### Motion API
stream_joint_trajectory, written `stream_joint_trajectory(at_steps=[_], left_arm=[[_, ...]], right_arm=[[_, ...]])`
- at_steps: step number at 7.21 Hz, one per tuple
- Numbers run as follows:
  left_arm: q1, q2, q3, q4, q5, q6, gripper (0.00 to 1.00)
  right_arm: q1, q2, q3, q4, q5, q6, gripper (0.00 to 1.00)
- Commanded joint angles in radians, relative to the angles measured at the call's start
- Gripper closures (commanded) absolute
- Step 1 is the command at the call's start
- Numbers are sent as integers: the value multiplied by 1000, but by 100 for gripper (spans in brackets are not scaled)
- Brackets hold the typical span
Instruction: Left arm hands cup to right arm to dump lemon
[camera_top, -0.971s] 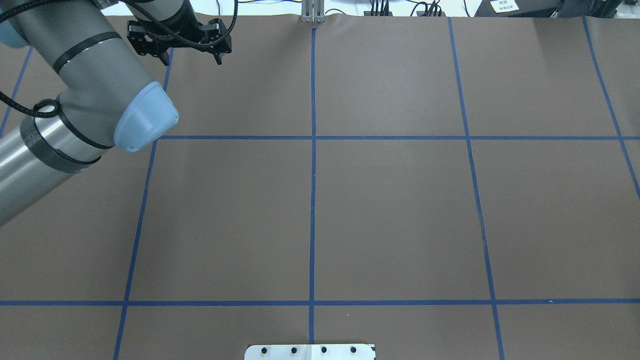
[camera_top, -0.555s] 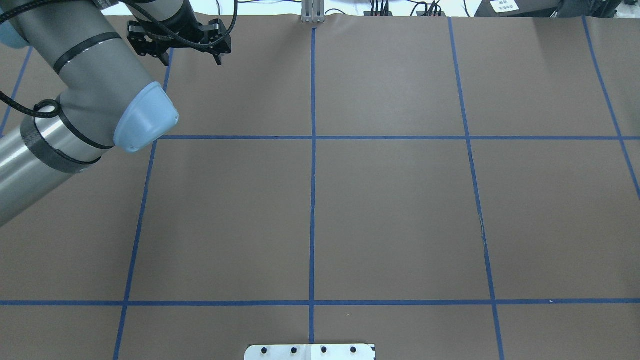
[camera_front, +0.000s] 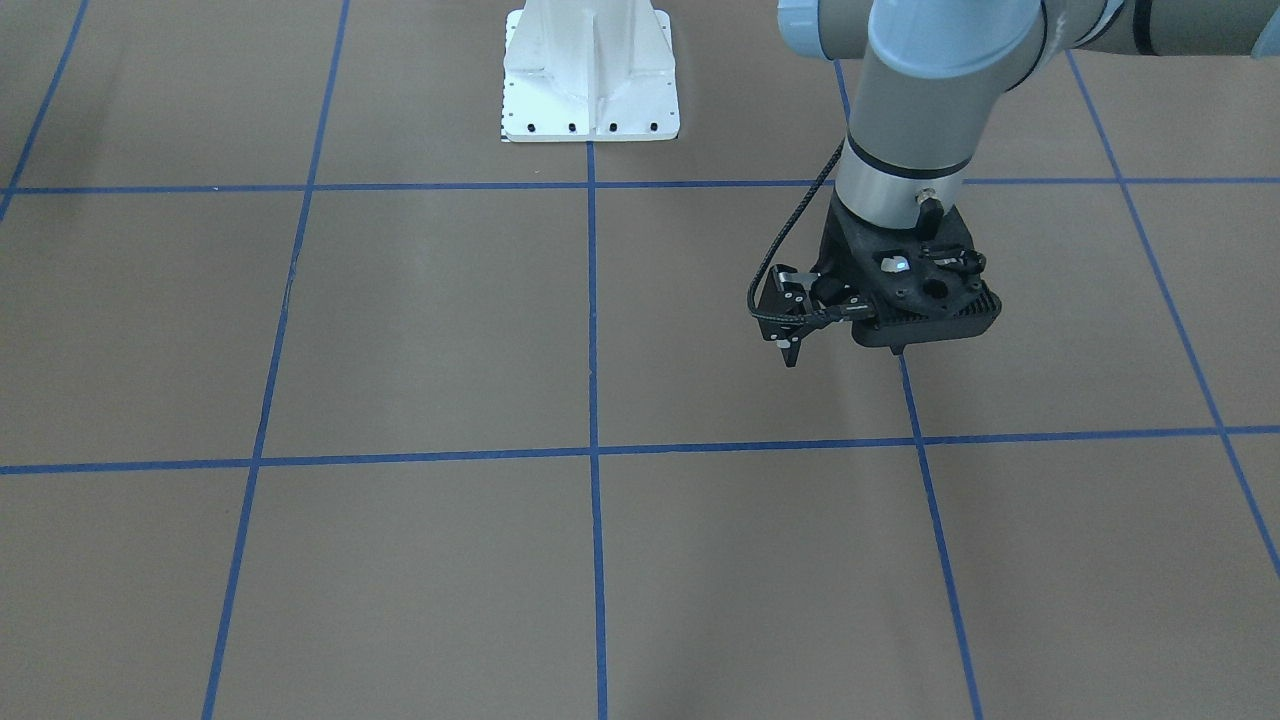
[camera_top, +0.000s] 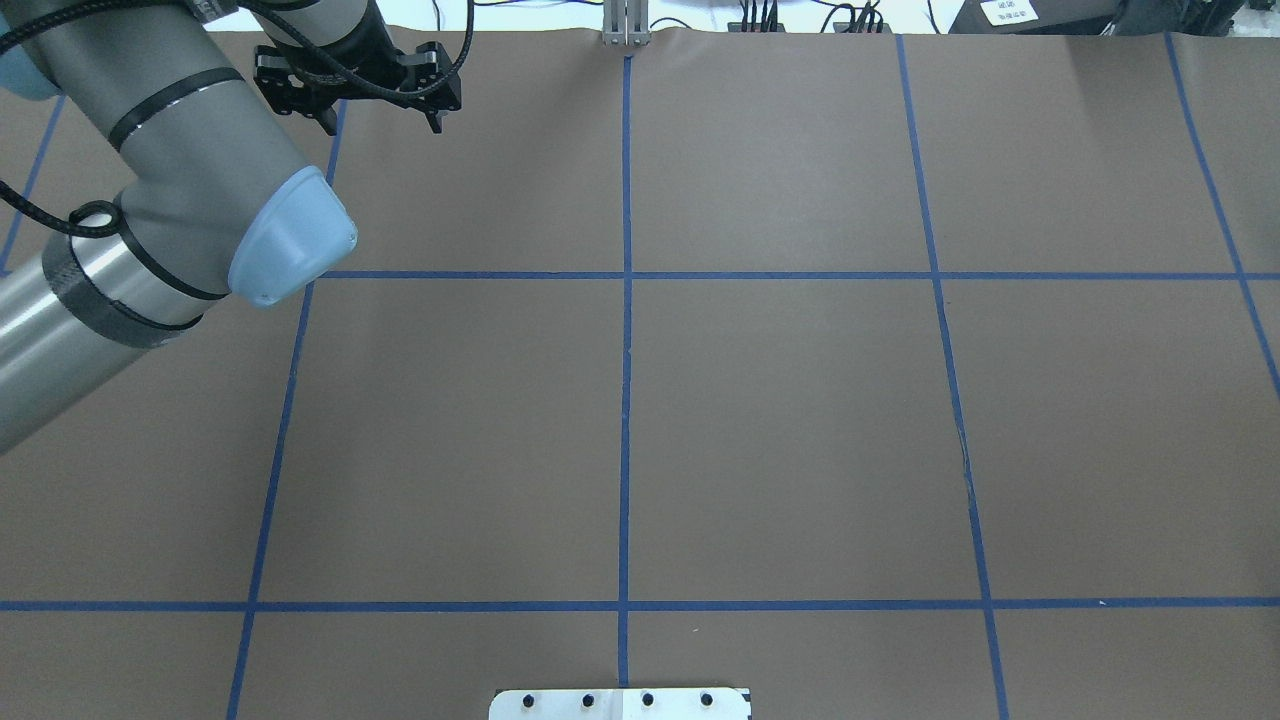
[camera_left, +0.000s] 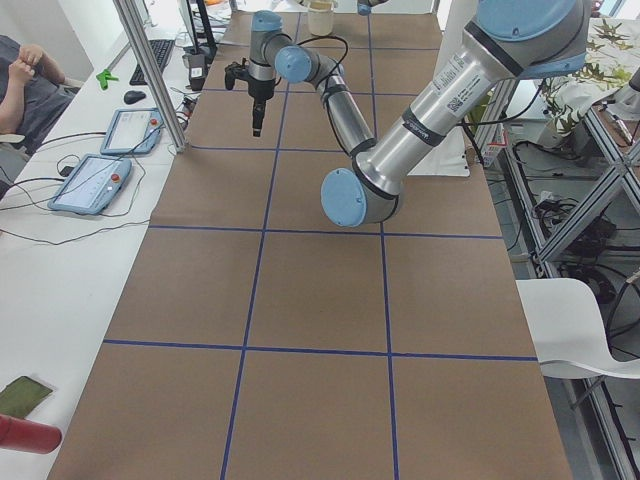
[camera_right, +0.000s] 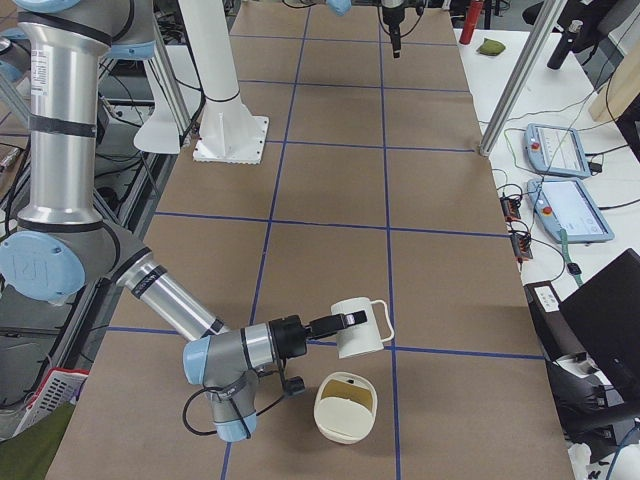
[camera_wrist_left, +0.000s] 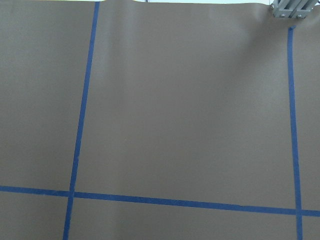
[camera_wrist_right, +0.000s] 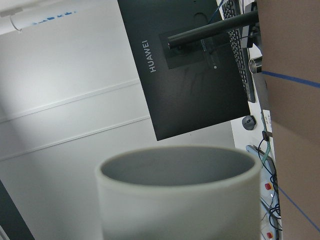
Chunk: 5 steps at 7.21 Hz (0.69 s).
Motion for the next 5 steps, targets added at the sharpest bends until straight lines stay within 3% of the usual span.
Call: stream_joint_trajectory(at_steps=[1,5], left_arm=[[0,6,0,-1,0,0,0],[2,8,6,-1,-3,0,0]], right_arm=[[-3,1,5,-1,3,-143,99],[-4,-11,-3,-12,57,-525,99]])
